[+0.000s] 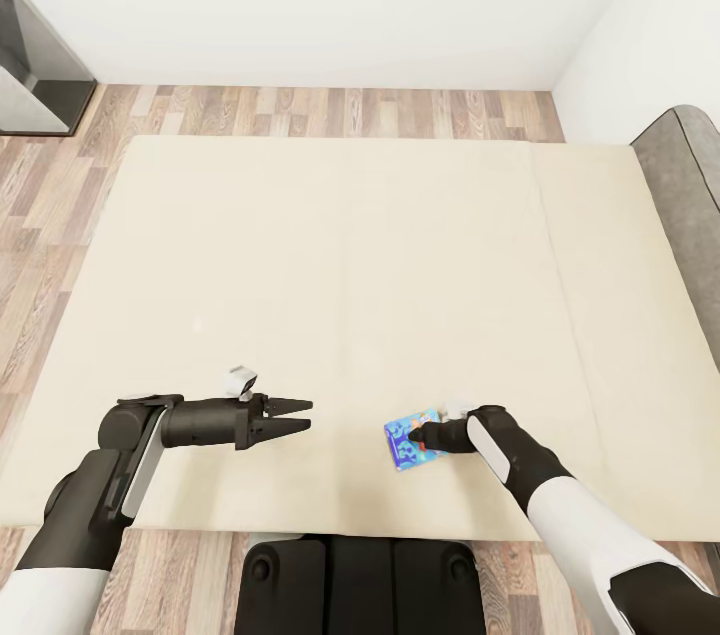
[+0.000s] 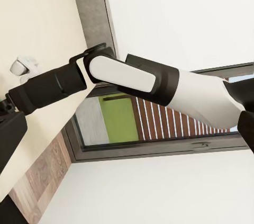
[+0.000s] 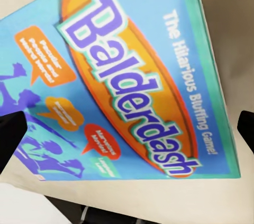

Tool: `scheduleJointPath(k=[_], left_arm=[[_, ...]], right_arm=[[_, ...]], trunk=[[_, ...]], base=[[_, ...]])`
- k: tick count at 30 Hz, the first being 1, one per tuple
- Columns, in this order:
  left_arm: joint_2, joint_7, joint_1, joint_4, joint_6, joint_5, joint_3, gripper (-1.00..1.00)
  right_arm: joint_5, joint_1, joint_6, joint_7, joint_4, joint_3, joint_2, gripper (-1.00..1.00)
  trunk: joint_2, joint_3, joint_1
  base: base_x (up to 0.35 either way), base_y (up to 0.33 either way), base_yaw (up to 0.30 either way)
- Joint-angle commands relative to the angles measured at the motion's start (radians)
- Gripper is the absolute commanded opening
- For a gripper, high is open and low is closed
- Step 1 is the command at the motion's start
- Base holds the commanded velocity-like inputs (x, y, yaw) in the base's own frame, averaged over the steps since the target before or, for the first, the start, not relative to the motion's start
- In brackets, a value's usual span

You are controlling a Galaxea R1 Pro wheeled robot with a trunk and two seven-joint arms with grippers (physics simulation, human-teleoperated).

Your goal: Put all the toys in the child's room - the three board games (two on the bed and one on the table), the two jigsaw puzzles on the table, and the tennis ball on the table - inside the toy box on the table in the child's room.

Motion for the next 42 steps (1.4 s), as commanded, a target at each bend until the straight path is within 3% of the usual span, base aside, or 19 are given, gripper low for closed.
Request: scheduleJointPath(k=[1,10,20,42], left_arm=[[0.000,-0.003,0.000,0.000,0.011,0.001,0.000,1.00],[0.000,-0.002,0.000,0.000,0.010,0.001,0.000,1.00],[0.000,-0.002,0.000,0.000,0.010,0.001,0.000,1.00],[0.001,-0.001,0.000,0.000,0.010,0.001,0.000,1.00]], right_arm=[[0.005,0.000,0.003,0.005,-0.001,0.004,-0.001,1.00],[0.001,0.000,0.005,0.010,-0.002,0.004,0.000,1.00],[0.005,0.000,0.004,0.099,-0.002,0.004,0.000,1.00],[0.003,0.000,0.007,0.122,-0.001,0.006,0.000,1.00]], trunk=[[-0.002,-0.001,0.001],[-0.002,-0.001,0.001],[-0.002,-0.001,0.001],[-0.002,-0.001,0.001]], base=[[0.000,0.000,0.000],[0.000,0.000,0.000],[0.000,0.000,0.000],[0.000,0.000,0.000]])
